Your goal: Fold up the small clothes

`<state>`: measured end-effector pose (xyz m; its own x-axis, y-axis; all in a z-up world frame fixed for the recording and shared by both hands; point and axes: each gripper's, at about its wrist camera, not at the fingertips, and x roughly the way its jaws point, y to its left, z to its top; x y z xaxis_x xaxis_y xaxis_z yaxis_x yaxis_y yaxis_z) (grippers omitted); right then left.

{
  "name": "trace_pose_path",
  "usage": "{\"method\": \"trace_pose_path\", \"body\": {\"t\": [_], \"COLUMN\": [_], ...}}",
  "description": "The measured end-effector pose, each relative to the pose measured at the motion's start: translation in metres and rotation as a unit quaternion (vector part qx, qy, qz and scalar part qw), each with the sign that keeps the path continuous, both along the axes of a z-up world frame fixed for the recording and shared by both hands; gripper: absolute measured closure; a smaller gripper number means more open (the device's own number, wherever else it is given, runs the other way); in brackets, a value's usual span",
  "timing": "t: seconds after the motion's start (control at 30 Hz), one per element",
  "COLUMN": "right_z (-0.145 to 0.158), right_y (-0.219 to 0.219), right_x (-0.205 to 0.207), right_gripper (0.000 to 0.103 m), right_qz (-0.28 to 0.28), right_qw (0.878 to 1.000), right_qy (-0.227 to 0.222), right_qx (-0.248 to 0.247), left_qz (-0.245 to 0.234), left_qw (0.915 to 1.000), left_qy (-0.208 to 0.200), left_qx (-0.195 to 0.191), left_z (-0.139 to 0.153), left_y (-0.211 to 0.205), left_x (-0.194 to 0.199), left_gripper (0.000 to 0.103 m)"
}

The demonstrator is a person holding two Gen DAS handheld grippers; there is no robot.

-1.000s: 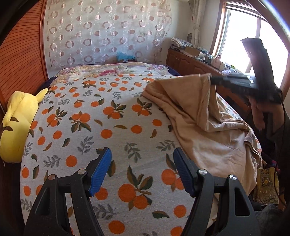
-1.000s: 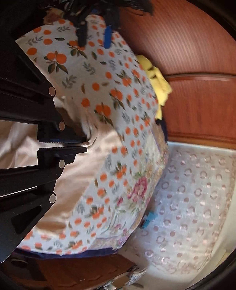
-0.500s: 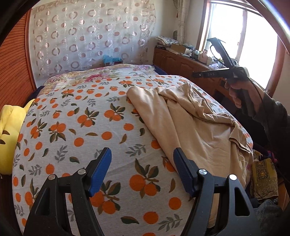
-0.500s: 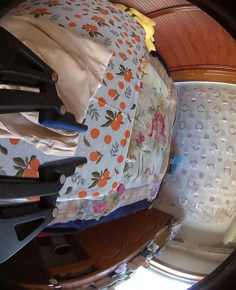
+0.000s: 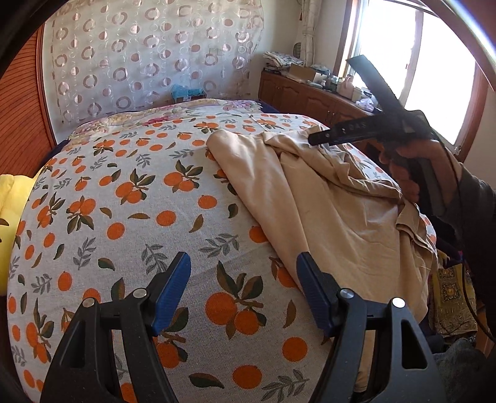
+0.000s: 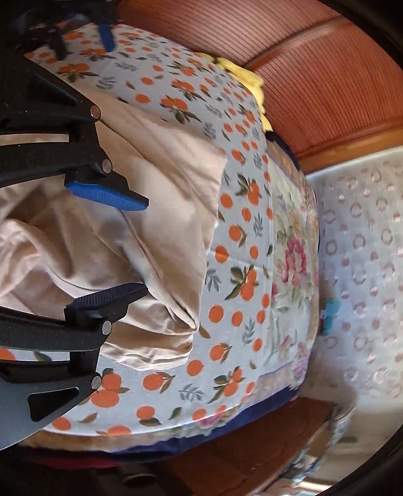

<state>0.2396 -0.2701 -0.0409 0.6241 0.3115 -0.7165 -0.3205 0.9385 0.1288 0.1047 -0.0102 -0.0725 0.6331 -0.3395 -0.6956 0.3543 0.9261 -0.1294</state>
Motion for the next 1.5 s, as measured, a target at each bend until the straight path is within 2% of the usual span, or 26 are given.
{"method": "trace_pose_path", "body": {"t": [0.07, 0.17, 0.2, 0.23, 0.33, 0.4, 0.47, 0.53, 0.57, 0.63, 0.67, 0.73, 0.77, 0.9, 1.0, 1.13, 1.33, 1.4, 1.47, 1.5], "right_z": [-0.001, -0.002, -0.003, -0.002, 0.018, 0.037, 0.051, 0.052, 0.049, 0.042, 0.042, 0.041, 0.042, 0.034, 0.017, -0.009, -0.039, -0.043, -0.045, -0.044], "right_y": [0.003, 0.010, 0.014, 0.015, 0.018, 0.007, -0.006, -0.012, -0.014, -0.013, -0.012, -0.012, -0.014, -0.012, -0.003, 0.014, 0.029, 0.024, 0.017, 0.010], "right_x": [0.022, 0.033, 0.038, 0.037, 0.037, 0.034, 0.039, 0.045, 0.048, 0.044, 0.036, 0.015, 0.001, -0.072, -0.118, -0.155, -0.163, -0.162, -0.165, -0.167], "right_gripper": [0.052, 0.056, 0.084, 0.100, 0.100, 0.100, 0.100, 0.100, 0.100, 0.091, 0.087, 0.063, 0.059, 0.056, 0.056, 0.054, 0.054, 0.054, 0.075, 0.093], "right_qz": [-0.004, 0.006, 0.015, 0.024, 0.042, 0.023, -0.020, -0.054, -0.056, -0.056, -0.058, -0.050, -0.044, 0.001, 0.024, 0.071, 0.080, 0.078, 0.083, 0.089], "right_qw": [0.999, 1.000, 1.000, 1.000, 0.999, 0.998, 0.996, 0.991, 0.992, 0.991, 0.990, 0.988, 0.988, 0.990, 0.990, 0.991, 0.984, 0.986, 0.988, 0.989], "right_qy": [0.014, 0.019, 0.019, 0.017, -0.014, -0.036, -0.057, -0.065, -0.059, -0.057, -0.066, -0.084, -0.089, -0.110, -0.116, -0.093, -0.078, -0.059, -0.043, -0.036], "right_qx": [0.032, 0.023, 0.012, -0.003, -0.029, -0.045, -0.067, -0.099, -0.096, -0.105, -0.113, -0.121, -0.117, -0.083, -0.083, -0.066, -0.138, -0.138, -0.122, -0.116], "left_qz": [0.001, 0.001, 0.000, -0.002, -0.005, -0.007, -0.007, -0.008, -0.010, -0.014, -0.016, -0.019, -0.021, -0.026, -0.027, -0.028, -0.032, -0.036, -0.038, -0.040], "left_qw": [1.0000, 1.0000, 1.0000, 1.0000, 1.0000, 1.0000, 0.9999, 0.9999, 0.9999, 0.9999, 0.9999, 0.9998, 0.9998, 0.9997, 0.9996, 0.9996, 0.9994, 0.9993, 0.9992, 0.9991], "left_qy": [0.001, 0.004, 0.005, 0.005, 0.003, 0.003, 0.001, 0.002, 0.001, 0.001, 0.002, 0.002, 0.001, 0.000, 0.001, 0.004, 0.008, 0.009, 0.009, 0.009], "left_qx": [-0.002, -0.004, -0.004, -0.003, -0.002, -0.005, -0.007, -0.007, -0.007, -0.007, -0.006, -0.004, -0.003, -0.005, -0.006, -0.007, -0.012, -0.010, -0.011, -0.012], "left_z": [-0.001, -0.003, -0.004, -0.005, -0.005, -0.004, -0.004, -0.004, -0.004, -0.005, -0.005, -0.005, -0.005, -0.005, -0.006, -0.007, -0.010, -0.012, -0.013, -0.013], "left_y": [0.000, -0.001, -0.002, -0.002, -0.004, -0.004, -0.005, -0.008, -0.008, -0.011, -0.012, -0.016, -0.017, -0.020, -0.022, -0.022, -0.024, -0.027, -0.029, -0.030], "left_x": [0.000, 0.000, 0.000, 0.000, -0.002, -0.003, -0.004, -0.005, -0.005, -0.007, -0.007, -0.008, -0.009, -0.011, -0.012, -0.014, -0.017, -0.018, -0.020, -0.020], "left_gripper": [0.031, 0.031, 0.031, 0.031, 0.031, 0.031, 0.031, 0.031, 0.031, 0.031, 0.031, 0.031, 0.031, 0.031, 0.031, 0.031, 0.031, 0.031, 0.031, 0.031]}}
